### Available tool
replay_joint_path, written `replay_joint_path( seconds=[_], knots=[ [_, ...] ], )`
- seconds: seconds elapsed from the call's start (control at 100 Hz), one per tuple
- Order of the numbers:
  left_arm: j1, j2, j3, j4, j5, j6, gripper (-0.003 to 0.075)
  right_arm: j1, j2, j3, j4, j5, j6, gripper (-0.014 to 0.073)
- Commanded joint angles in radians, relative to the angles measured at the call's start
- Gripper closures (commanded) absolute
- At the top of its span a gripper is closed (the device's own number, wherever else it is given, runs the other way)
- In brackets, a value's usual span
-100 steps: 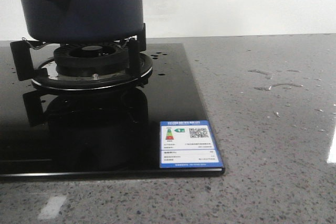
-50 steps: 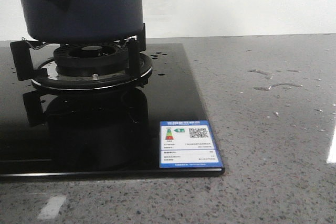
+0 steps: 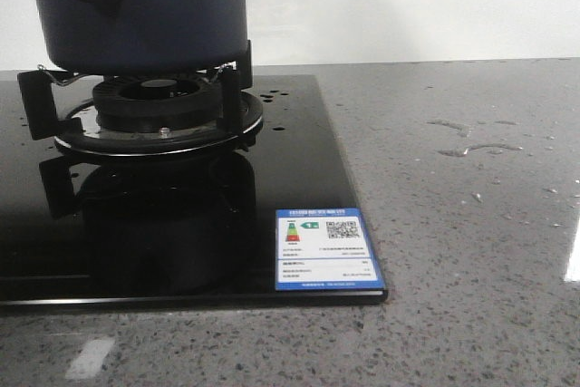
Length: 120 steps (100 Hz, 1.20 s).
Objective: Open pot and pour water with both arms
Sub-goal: 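Tilt the cup with the right gripper to pour water into the pot, then lower the empty cup back onto the counter with the right gripper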
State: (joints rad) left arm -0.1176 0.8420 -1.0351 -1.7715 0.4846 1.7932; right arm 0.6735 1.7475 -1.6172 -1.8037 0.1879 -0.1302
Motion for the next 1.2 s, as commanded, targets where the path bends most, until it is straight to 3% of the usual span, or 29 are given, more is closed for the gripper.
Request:
replay_joint_path(
  seconds=[0.0,0.08,0.18,0.26,0.39,0.47,0.65,0.909,1.189],
  knots=[
    [-0.008,-0.01,-0.034,-0.061,0.02,-0.012,0.051,-0.001,-0.052,-0.06,-0.052,0.017,0.003,0.0437],
    [-0.008,-0.01,-0.034,-0.057,0.021,-0.012,0.051,-0.001,-0.052,-0.065,0.039,0.008,0.096,0.0437],
    [-0.008,-0.01,-0.034,-0.057,0.021,-0.012,0.051,-0.001,-0.052,-0.065,0.229,0.032,0.339,0.0437],
    [-0.008,-0.01,-0.032,-0.057,0.021,-0.012,0.051,0.015,-0.061,-0.065,0.381,0.146,0.505,0.0437],
    [-0.008,-0.01,-0.032,-0.033,0.021,-0.014,0.051,0.031,-0.098,-0.065,0.574,0.341,0.591,0.0437],
    [-0.012,-0.008,-0.032,-0.031,0.022,-0.018,0.051,0.01,-0.157,-0.044,0.702,0.366,0.593,0.0437],
    [-0.07,0.042,-0.032,-0.003,0.022,-0.018,0.051,-0.086,-0.376,0.171,0.784,0.192,0.696,0.0437],
    [-0.12,0.179,-0.032,0.03,0.022,-0.018,0.051,-0.334,-0.704,0.686,0.784,-0.133,0.912,0.0437],
    [-0.12,0.35,-0.032,0.03,0.053,0.011,0.051,-0.506,-0.77,1.077,0.835,-0.454,0.942,0.0436]
  ],
)
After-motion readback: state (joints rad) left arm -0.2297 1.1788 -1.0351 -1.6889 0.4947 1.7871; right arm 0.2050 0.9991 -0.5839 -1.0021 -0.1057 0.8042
